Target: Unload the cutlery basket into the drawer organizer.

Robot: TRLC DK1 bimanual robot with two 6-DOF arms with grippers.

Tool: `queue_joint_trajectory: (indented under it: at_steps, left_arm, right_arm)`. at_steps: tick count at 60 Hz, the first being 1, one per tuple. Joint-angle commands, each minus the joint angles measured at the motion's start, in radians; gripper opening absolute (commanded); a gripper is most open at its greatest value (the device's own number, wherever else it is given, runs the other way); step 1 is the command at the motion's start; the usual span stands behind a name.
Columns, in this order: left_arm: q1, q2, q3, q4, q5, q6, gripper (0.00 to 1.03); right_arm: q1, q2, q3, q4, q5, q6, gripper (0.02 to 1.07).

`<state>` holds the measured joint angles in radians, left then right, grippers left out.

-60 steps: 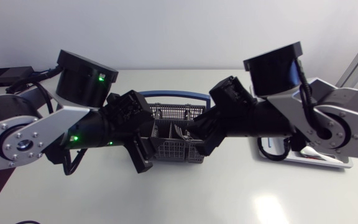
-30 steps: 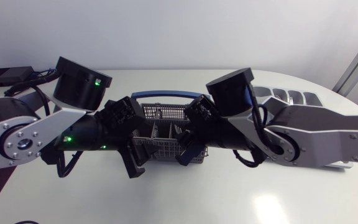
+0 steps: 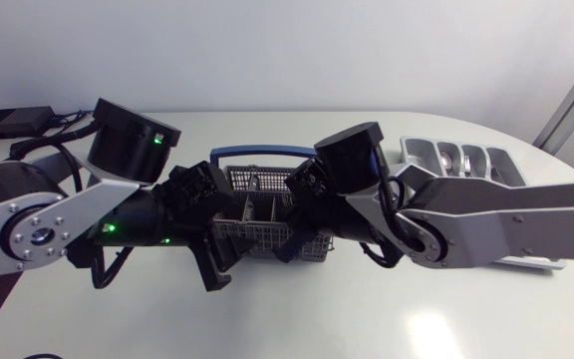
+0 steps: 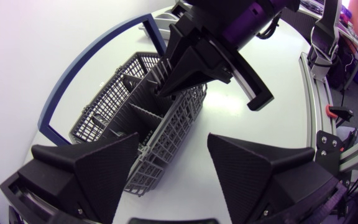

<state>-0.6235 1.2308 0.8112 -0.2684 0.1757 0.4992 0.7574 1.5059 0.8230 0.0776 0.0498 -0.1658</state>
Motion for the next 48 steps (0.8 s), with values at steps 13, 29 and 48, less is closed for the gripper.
queue_joint_trajectory:
  at_steps: [13, 29, 48]
  left_arm:
    - [-0.010, -0.001, -0.017, 0.009, 0.005, 0.024, 0.78]
    - [-0.031, 0.016, 0.002, 0.020, 0.004, 0.021, 0.78]
    - [-0.102, 0.078, 0.083, 0.072, 0.005, 0.019, 0.84]
  right_arm:
    - [-0.024, -0.056, 0.010, -0.007, -0.031, 0.025, 0.08]
    - [-0.098, -0.242, 0.050, -0.131, -0.159, 0.034, 0.08]
    - [-0.193, -0.403, 0.065, -0.226, -0.312, 0.061, 0.08]
